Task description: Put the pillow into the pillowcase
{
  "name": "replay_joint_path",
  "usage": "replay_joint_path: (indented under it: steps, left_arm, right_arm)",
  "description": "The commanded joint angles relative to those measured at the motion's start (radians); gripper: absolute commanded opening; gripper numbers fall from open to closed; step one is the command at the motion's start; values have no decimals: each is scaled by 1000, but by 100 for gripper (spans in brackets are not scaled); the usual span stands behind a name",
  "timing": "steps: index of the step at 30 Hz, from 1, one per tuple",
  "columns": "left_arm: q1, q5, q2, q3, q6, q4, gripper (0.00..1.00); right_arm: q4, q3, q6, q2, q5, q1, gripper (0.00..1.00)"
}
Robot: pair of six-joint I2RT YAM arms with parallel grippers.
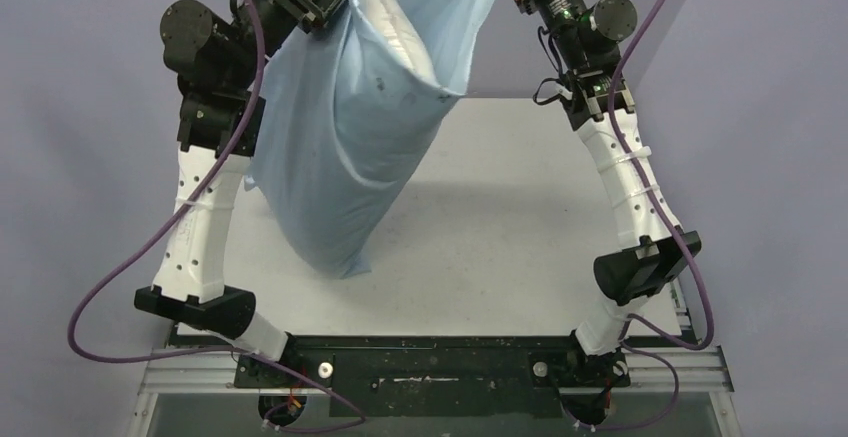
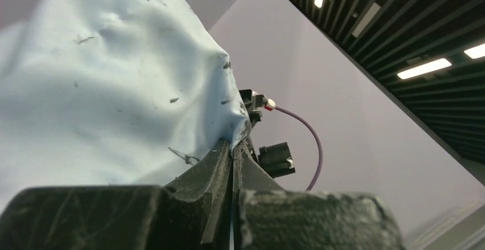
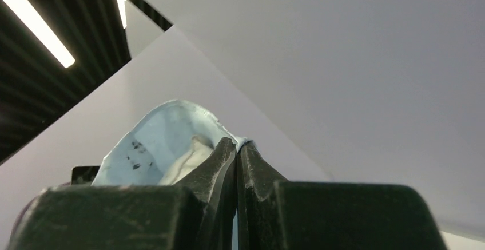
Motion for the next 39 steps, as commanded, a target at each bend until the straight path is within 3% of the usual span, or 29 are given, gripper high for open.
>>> replay_joint_path:
  steps: [1,3,5,8,10,13,16,21,26,30,34,39]
  left_arm:
    - [35,-60,119,208,80,-107,0]
    - [31,-52,216,347,104,-192,0]
    - [9,12,281,402,34,-144,0]
    - [-68,6,298,361,-58,55,0]
    - [-91,-41,309,375,-86,102,0]
    - [-139,-134,355,458,-73,64,0]
    - [-170,-178,364,405,-57,51,0]
    - [-164,-130,266,92,25,-12,0]
    - [-93,-174,-21,-485,124,-2,0]
    - [35,-95,-162,-935,161,29,0]
    - [138,-29,-234,-1201,247,-26,0]
    - [256,-42,-314,-1376,318,-69,0]
  right_arm:
    - [96,46,73,-78,141,-75,0]
    - [114,15,64,-118,186,-92,0]
    - [116,27,44,-133,216,-109,0]
    - [25,176,-49,-121,246,-138,0]
    - [-41,254,-109,-111,283,-150,0]
    - [-68,335,-184,-105,324,-186,0]
    - [-85,345,-251,-106,348,-187,0]
    - [-66,160,-245,-140,210,-185,0]
    - [-99,-191,-279,-191,29,-116,0]
    - [-74,-522,-325,-227,12,19,0]
    - [33,-715,-263,-190,14,121,0]
    - [92,-733,-213,-79,43,224,0]
